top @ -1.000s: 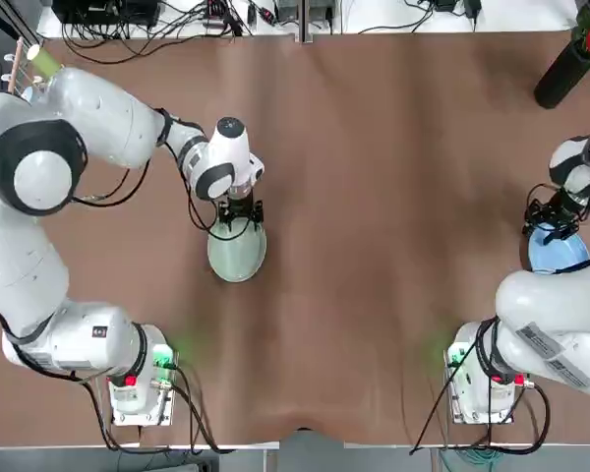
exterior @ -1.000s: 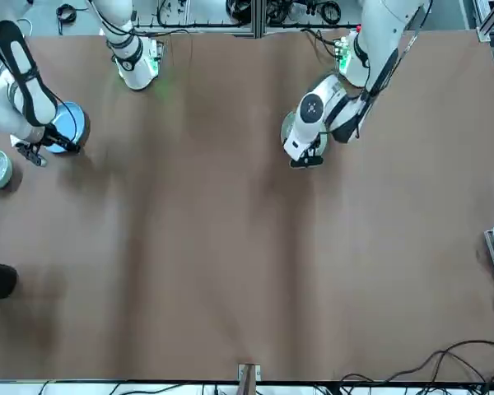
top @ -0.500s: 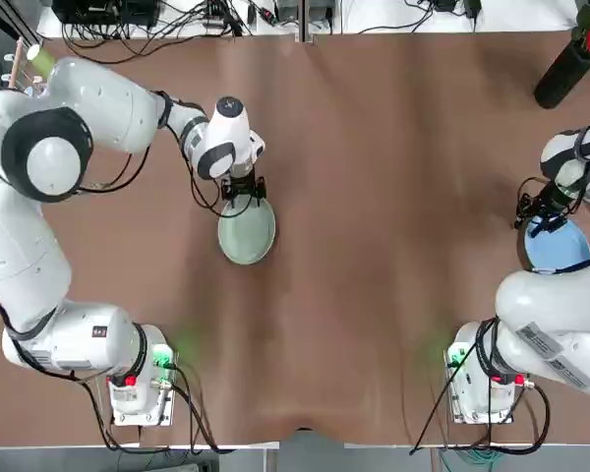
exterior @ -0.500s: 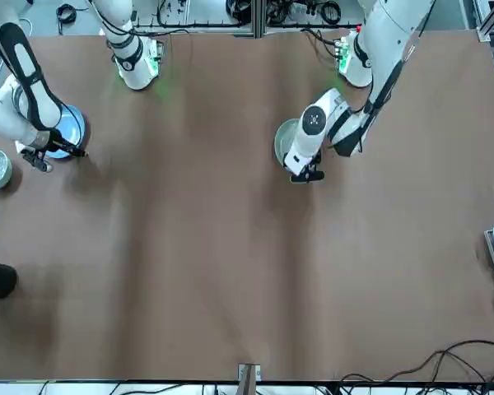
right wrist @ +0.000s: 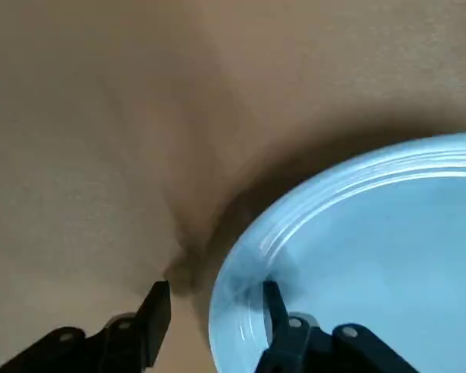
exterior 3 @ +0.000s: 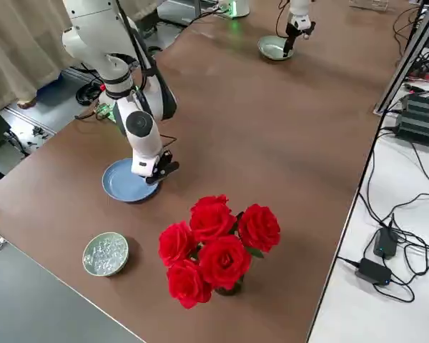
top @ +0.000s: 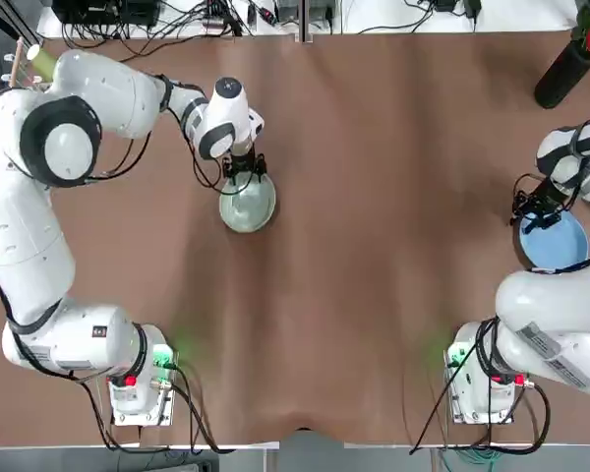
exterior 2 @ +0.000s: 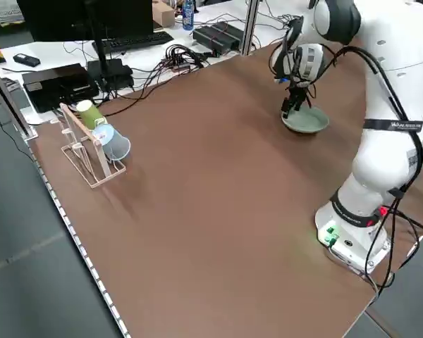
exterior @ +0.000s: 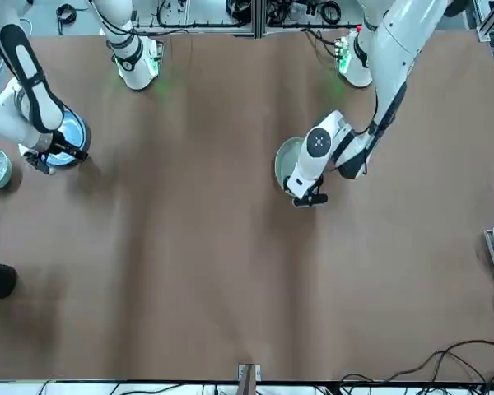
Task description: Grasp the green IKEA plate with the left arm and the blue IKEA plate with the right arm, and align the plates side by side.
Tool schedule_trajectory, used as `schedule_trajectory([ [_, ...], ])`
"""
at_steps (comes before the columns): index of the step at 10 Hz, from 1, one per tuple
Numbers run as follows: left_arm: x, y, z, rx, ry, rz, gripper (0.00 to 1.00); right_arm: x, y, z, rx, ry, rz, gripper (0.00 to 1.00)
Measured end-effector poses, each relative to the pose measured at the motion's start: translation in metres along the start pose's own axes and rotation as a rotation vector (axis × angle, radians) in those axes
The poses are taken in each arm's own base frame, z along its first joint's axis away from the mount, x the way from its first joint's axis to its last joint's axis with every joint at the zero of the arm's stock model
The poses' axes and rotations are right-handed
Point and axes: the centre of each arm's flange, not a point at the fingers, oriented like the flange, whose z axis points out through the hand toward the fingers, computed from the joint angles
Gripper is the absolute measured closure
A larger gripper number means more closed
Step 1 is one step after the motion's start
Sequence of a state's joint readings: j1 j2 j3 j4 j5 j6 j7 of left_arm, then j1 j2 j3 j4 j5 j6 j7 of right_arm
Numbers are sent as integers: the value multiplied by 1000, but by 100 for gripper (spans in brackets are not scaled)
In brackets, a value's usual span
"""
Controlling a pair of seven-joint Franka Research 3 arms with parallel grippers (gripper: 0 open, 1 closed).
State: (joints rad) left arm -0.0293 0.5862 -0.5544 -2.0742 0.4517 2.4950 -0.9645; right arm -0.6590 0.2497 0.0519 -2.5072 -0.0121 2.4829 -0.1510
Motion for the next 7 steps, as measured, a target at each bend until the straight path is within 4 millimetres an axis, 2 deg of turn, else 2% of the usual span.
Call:
schedule_trajectory([
  [4,56,3,-12,-56,54,-64,0,-1,-5,1,11,-11,2,44],
  [7,89,7,-8,-67,88,-92,0,0,-21,2,35,-27,-5,44],
])
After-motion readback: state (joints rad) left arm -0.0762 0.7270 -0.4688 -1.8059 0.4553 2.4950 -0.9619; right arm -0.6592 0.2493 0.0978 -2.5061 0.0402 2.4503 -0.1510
